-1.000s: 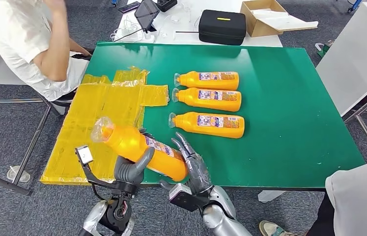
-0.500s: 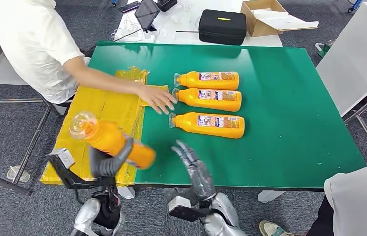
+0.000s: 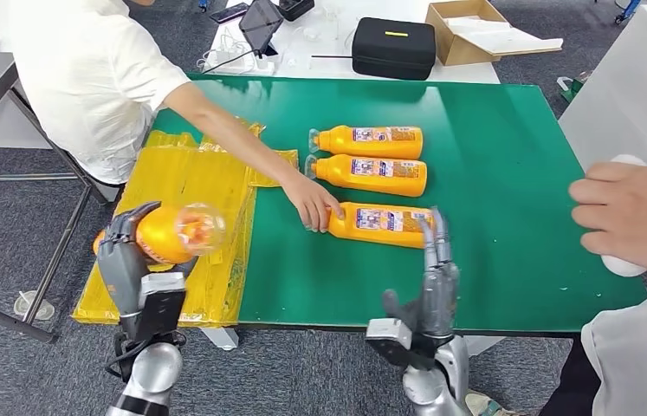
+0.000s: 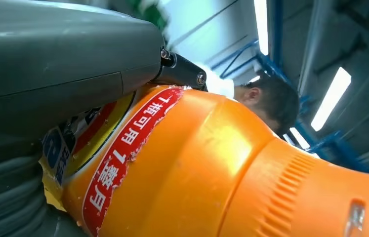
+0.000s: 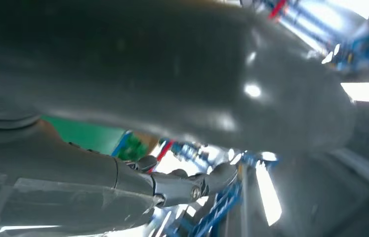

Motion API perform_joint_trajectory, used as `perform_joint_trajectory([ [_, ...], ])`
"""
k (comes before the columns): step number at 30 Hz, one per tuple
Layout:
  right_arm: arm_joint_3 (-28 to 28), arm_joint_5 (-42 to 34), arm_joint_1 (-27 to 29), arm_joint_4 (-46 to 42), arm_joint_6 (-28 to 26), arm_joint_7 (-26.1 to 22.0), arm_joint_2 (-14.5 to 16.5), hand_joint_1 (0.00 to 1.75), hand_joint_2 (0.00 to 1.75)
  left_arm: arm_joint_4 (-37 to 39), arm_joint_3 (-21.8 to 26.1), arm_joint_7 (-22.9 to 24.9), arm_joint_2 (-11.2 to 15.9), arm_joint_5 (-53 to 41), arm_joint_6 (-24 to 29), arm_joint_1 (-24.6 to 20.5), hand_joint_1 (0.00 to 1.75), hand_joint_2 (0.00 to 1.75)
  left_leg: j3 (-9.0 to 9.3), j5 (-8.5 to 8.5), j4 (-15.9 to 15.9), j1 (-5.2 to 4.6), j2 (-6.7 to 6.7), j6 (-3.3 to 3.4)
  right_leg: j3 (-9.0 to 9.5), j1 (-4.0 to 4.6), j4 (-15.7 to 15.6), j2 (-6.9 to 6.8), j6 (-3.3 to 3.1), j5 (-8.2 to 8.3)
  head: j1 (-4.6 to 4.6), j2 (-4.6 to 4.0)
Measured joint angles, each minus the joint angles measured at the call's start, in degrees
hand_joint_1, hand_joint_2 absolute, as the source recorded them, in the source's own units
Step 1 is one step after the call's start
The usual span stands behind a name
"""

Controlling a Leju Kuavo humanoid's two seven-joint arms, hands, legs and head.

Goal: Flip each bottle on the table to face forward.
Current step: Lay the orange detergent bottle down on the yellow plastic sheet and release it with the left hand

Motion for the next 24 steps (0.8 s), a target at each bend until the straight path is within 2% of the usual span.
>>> perform_joint_trajectory([
  [3, -0.14, -2.28, -0.28, -0.29, -0.03, 0.0, -0.21, 0.0, 0.0, 7.13, 0.8, 6.43, 0.41, -8.95, -0.32, -3.51, 1.75, 1.75, 0.0, 0.04, 0.0, 0.0, 0.0, -0.01, 0.0, 0.01, 0.0, 0.0, -0.01, 0.03, -0.02, 0.0],
  [7, 2.42, -5.27, -1.73, 1.82, -0.03, 0.0, -0.64, 0.0, 0.0, 18.97, -0.92, 13.67, 1.32, -15.74, -4.25, -8.68, 1.75, 1.75, 0.0, 0.1, 0.0, 0.02, 0.02, -0.04, -0.02, 0.02, 0.01, 0.01, -0.11, 0.13, -0.02, 0.0],
  [12, 5.81, -6.94, -3.27, 4.17, -0.03, 0.0, -1.14, 0.0, 0.0, 30.29, -3.9, 18.79, 2.48, -19.58, -9.99, -14.13, 1.75, 1.75, -0.03, 0.11, 0.0, 0.02, 0.06, -0.04, -0.05, 0.03, 0.02, 0.01, -0.13, 0.14, -0.01, 0.0],
  [15, 7.75, -8.39, -4.53, 5.79, -0.03, 0.0, -1.45, 0.0, 0.0, 35.91, -5.76, 20.72, 3.31, -20.69, -15.41, -17.47, 1.61, 1.75, -0.06, 0.11, 0.0, 0.03, 0.06, -0.04, -0.07, 0.04, 0.02, 0.01, -0.13, 0.14, -0.02, 0.0],
  [16, 8.39, -8.83, -4.88, 6.31, -0.03, 0.0, -1.55, 0.0, 0.0, 37.47, -6.23, 21.16, 3.53, -20.8, -17.36, -18.67, 1.39, 1.75, -0.06, 0.11, 0.0, 0.04, 0.06, -0.04, -0.06, 0.04, 0.03, 0.0, -0.13, 0.14, -0.02, 0.0],
  [19, 10.2, -9.95, -5.65, 7.67, -0.03, 0.0, -1.76, 0.0, 0.0, 41.18, -7.19, 21.95, 3.97, -20.56, -22.75, -21.98, 0.33, 1.75, -0.04, 0.11, 0.0, 0.04, 0.04, -0.05, -0.04, 0.05, 0.03, 0.0, -0.13, 0.14, -0.02, 0.0],
  [20, 10.69, -10.22, -5.84, 8.03, -0.03, 0.0, -1.83, 0.0, 0.0, 42.17, -7.45, 22.14, 4.09, -20.4, -24.13, -22.86, 0.11, 1.75, -0.04, 0.11, 0.0, 0.04, 0.04, -0.05, -0.04, 0.05, 0.03, 0.0, -0.13, 0.15, -0.03, 0.0],
  [22, 11.49, -10.67, -6.09, 8.65, -0.03, 0.0, -1.99, 0.0, 0.0, 43.83, -7.87, 22.52, 4.26, -20.03, -26.24, -24.23, 0.01, 1.75, -0.02, 0.13, 0.0, 0.05, 0.04, -0.07, -0.04, 0.05, 0.03, 0.01, -0.14, 0.15, -0.02, 0.0],
  [24, 12.08, -11.0, -6.18, 9.1, -0.03, 0.0, -2.14, 0.0, 0.0, 45.07, -8.05, 22.86, 4.32, -19.44, -28.73, -25.01, 0.0, 1.75, -0.02, 0.15, 0.0, 0.05, 0.05, -0.09, -0.04, 0.06, 0.04, 0.02, -0.14, 0.16, -0.02, 0.0],
])
